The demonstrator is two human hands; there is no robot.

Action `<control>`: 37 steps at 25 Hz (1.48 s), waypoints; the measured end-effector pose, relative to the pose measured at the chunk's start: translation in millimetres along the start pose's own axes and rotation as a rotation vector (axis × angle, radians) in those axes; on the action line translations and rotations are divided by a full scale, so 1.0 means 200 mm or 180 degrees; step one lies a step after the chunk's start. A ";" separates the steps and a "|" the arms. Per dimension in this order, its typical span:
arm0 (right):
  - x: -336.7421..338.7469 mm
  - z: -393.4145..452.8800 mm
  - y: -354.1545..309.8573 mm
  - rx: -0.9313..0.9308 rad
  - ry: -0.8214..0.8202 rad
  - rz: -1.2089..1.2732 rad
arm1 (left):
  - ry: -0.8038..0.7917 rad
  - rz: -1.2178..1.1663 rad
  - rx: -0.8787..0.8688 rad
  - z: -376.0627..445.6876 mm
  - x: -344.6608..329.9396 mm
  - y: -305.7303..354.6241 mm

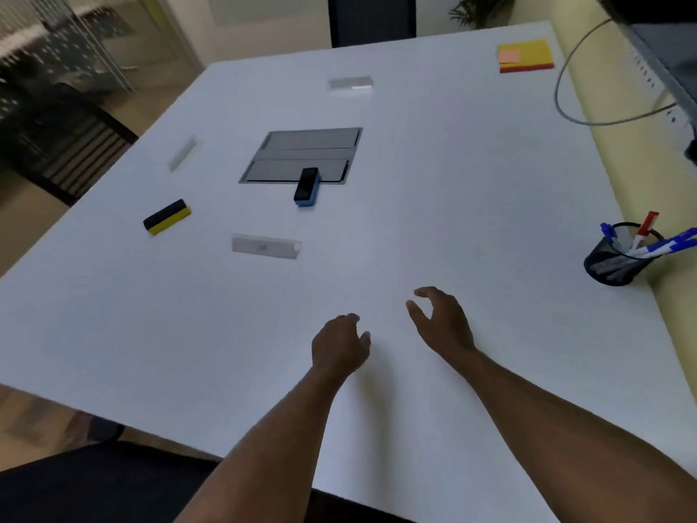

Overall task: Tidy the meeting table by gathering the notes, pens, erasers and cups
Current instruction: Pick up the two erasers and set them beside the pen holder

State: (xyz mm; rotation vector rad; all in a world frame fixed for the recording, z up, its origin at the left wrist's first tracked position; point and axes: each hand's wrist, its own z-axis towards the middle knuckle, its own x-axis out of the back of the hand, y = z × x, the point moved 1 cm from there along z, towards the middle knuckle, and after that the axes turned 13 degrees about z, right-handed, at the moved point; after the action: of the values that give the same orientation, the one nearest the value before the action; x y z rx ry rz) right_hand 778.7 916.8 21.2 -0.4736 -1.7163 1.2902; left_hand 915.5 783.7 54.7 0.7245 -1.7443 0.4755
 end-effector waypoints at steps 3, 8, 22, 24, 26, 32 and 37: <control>-0.11 0.17 -0.14 0.0172 -0.0243 -0.0112 | 0.0338 -0.0251 0.0514 0.17 0.15 -0.25; -0.35 0.52 -0.33 0.0388 -0.0527 -0.0305 | 0.0584 -0.0577 0.1067 0.50 0.29 -0.75; -1.28 1.84 -0.50 0.0127 -0.1255 -0.0767 | -0.0133 -0.0126 0.1640 1.66 0.24 -2.01; -1.37 1.96 -0.48 0.0165 -0.1164 -0.0893 | -0.0017 -0.0030 0.1774 1.81 0.26 -2.11; -1.45 2.07 -0.45 0.0282 -0.1083 -0.1213 | 0.0191 0.0054 0.1773 1.96 0.28 -2.22; -1.67 2.22 -0.37 0.0812 -0.0492 -0.1545 | 0.0358 0.0571 0.1901 2.34 0.35 -2.49; -1.71 2.20 -0.27 0.1422 0.0035 -0.1199 | -0.0085 0.0694 0.1726 2.50 0.35 -2.73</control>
State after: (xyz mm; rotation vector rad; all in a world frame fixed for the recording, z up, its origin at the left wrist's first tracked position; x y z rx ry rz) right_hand 598.8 398.8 -95.5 0.0996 -1.3664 1.3296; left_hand 921.3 46.9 -47.1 0.9202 -1.7402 1.1198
